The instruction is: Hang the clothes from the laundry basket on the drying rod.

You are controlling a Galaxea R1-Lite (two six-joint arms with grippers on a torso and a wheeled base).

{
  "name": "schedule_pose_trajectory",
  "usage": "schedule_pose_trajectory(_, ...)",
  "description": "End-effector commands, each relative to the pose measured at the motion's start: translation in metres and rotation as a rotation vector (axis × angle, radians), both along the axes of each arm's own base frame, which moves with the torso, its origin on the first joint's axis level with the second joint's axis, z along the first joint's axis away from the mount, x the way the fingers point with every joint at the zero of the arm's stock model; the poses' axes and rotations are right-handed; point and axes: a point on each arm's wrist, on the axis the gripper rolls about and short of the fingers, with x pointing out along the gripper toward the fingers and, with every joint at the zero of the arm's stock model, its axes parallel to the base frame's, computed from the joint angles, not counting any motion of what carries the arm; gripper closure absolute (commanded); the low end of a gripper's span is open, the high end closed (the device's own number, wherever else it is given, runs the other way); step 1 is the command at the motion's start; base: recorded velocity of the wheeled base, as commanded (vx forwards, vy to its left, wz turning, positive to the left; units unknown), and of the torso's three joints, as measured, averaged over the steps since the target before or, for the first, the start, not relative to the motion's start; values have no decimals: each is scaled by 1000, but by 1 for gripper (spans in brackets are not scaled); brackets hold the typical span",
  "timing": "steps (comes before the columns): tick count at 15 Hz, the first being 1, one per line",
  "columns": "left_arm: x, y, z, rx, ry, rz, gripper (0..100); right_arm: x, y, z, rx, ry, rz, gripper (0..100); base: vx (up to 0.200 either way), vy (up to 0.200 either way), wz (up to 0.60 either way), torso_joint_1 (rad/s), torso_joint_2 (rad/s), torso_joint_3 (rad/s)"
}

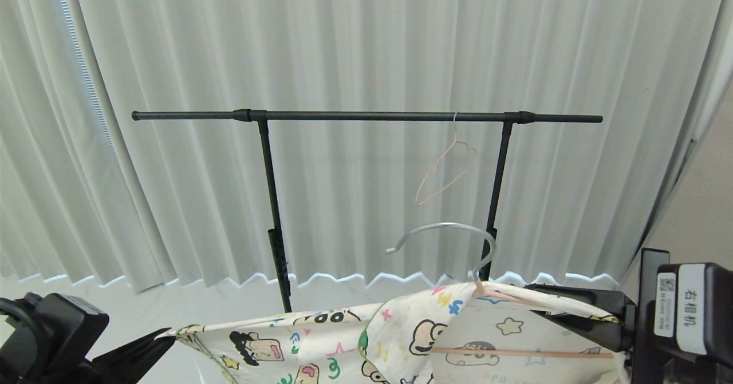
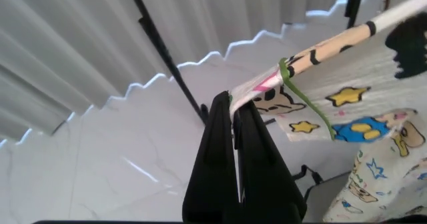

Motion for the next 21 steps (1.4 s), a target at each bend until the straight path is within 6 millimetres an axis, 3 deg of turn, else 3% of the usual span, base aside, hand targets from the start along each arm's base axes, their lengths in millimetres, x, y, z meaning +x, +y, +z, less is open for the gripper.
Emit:
schedule_pose_trajectory(1,7,-1,6,13,-13,-1,100,0,-1,1,4,-4,-1,100,0,0,0,0,0,0)
schedule_pose_trajectory(3,10,-4,14,26,-43,-24,100,1,-1,1,3,-4,-9,100,0,0,0,0,0,0)
schedule_pose_trajectory(4,10,-5,16,22,-52,-35,0,2,-2,1,5,-5,-21,100,0,0,0,0,0,0)
schedule_pose_trajectory(7,14,-7,31,3,-104,-41,0,12,-13,6,28,-13,-132,100,0,0,0,0,0,0)
schedule_pose_trajectory(12,37,-14,71,-30,-208,-26,0,43,-41,21,118,39,-492,100,0,0,0,0,0,0)
schedule_pose_trajectory(16,42,-15,76,-27,-215,-26,0,66,-59,28,143,99,-756,100,0,0,0,0,0,0)
schedule_pose_trajectory(21,46,-17,78,-16,-217,-26,0,72,-66,27,152,111,-815,100,0,0,0,0,0,0)
